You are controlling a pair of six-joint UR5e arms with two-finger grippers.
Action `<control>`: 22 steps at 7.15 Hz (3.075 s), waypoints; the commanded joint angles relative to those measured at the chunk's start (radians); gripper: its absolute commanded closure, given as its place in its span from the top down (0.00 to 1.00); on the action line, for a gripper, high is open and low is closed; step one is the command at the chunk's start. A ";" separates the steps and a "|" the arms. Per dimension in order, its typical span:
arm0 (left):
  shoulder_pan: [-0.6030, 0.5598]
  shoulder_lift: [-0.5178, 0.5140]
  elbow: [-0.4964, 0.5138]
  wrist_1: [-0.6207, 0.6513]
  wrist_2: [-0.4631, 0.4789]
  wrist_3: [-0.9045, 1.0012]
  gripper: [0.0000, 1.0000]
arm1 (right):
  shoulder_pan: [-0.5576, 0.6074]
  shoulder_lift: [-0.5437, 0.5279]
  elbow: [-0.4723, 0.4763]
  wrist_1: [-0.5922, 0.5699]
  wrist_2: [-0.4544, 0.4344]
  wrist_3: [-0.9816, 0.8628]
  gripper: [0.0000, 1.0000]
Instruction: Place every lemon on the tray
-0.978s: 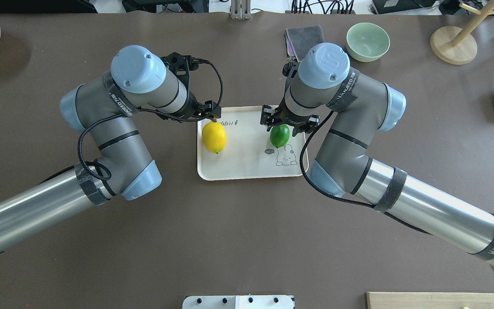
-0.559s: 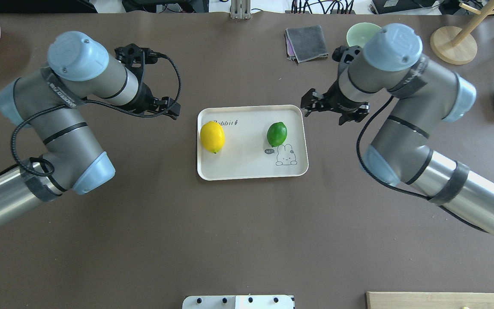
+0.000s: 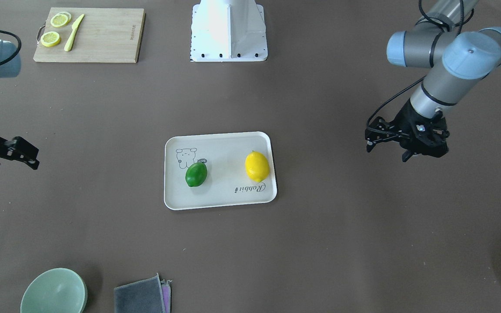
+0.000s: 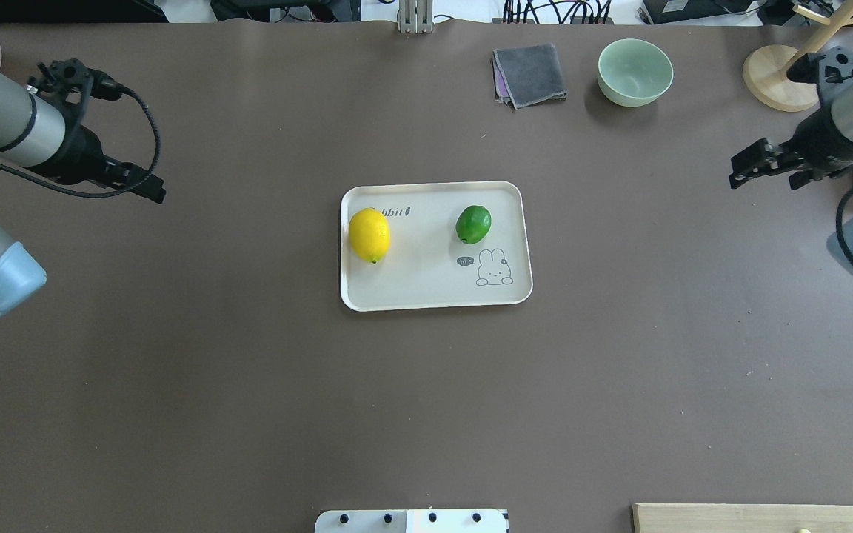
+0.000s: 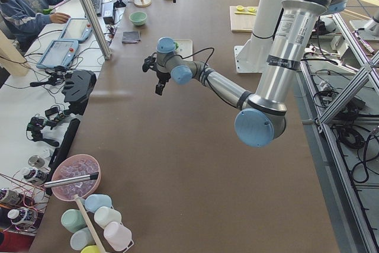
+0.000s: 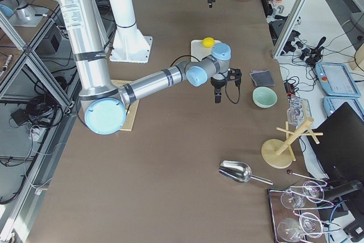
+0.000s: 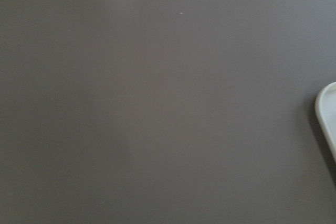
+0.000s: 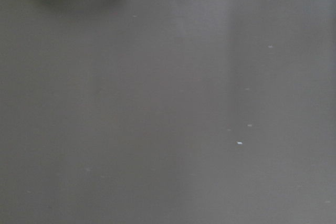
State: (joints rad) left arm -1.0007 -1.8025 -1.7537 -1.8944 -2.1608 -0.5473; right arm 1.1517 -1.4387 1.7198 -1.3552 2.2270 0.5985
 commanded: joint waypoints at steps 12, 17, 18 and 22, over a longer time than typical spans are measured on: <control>-0.481 0.207 0.120 0.238 -0.157 0.417 0.98 | 0.442 -0.207 -0.226 0.016 0.178 -0.732 1.00; -0.478 0.207 0.126 0.236 -0.157 0.417 0.98 | 0.424 -0.200 -0.190 0.014 0.130 -0.720 1.00; -0.481 0.213 0.120 0.236 -0.157 0.417 0.98 | 0.422 -0.190 -0.190 0.013 0.106 -0.718 1.00; -0.489 0.218 0.137 0.245 -0.156 0.414 0.98 | 0.404 -0.154 -0.175 0.001 0.115 -0.600 1.00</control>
State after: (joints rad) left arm -1.4843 -1.5858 -1.6256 -1.6537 -2.3157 -0.1327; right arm 1.5640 -1.6058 1.5424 -1.3515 2.3360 -0.0412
